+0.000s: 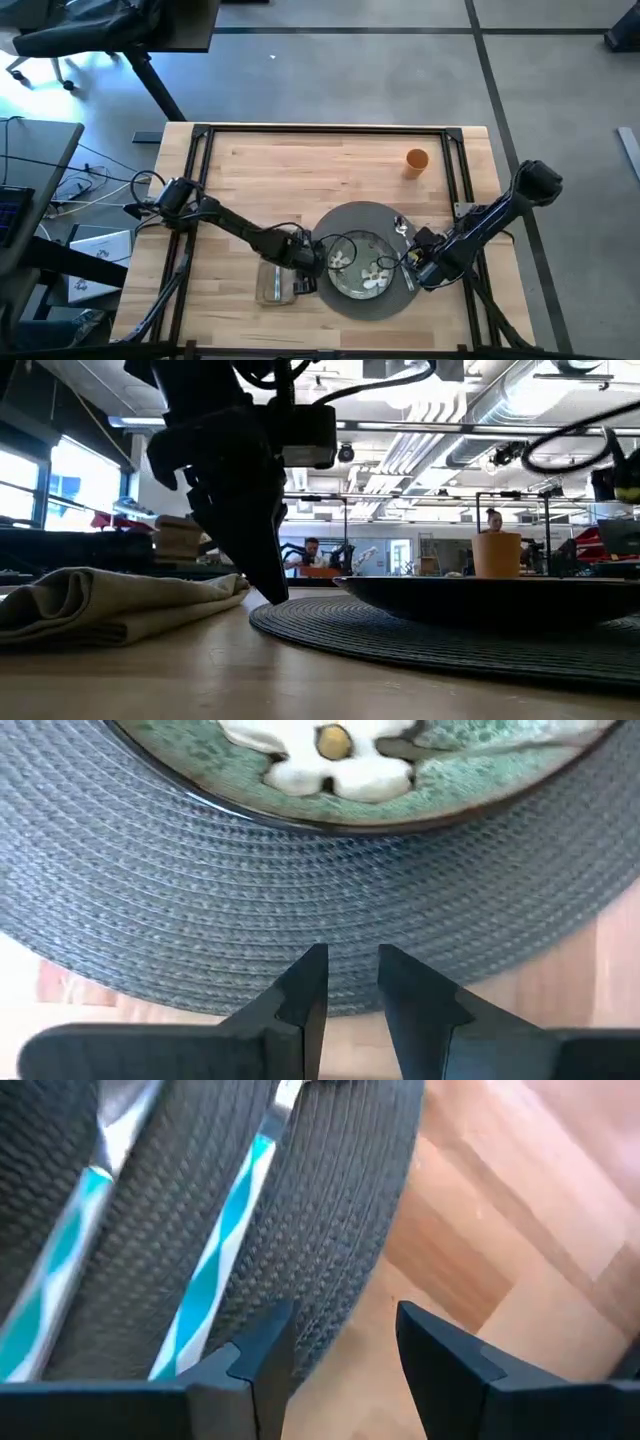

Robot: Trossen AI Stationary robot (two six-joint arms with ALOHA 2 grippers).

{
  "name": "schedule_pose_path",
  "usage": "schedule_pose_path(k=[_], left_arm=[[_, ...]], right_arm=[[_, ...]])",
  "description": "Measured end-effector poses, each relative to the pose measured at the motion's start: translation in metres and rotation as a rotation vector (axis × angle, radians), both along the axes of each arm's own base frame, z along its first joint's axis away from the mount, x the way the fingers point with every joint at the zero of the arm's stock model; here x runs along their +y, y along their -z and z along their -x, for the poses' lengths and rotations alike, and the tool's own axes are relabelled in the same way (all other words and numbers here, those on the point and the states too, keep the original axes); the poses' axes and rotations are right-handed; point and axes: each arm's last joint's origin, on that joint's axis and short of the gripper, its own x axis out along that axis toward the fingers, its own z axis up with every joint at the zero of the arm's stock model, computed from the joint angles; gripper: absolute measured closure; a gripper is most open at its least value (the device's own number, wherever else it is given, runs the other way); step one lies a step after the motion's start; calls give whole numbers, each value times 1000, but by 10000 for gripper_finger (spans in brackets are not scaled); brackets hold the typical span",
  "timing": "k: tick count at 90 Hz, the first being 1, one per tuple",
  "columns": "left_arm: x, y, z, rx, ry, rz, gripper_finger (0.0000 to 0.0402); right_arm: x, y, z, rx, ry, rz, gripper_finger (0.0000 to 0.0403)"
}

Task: Set table place
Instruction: Adjust the gray placemat

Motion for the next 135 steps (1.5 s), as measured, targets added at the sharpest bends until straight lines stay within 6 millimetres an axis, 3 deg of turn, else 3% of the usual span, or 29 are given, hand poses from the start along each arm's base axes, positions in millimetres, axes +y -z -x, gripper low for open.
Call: schedule_pose_path(k=[27,70,86,101,118,135], left_arm=[[20,13,-5,64,-44,-48,328],[44,12,-2,127,-74,-153,328],[36,-12,2,151,-47,-152,328],[24,-43,-2,56,-24,-69,328],[2,-42,-7,-2,37,72,328],[-23,-23,0,53,88,92,328]], right_arm=[[15,5,-7,-74,49,-141,250],[27,4,-4,-88,83,-240,250],[23,-22,1,-57,84,-244,250],[20,-52,2,-114,29,-248,249],[33,-65,-17,-403,-166,-305,249],[64,-65,-49,-672,-578,-345,249]])
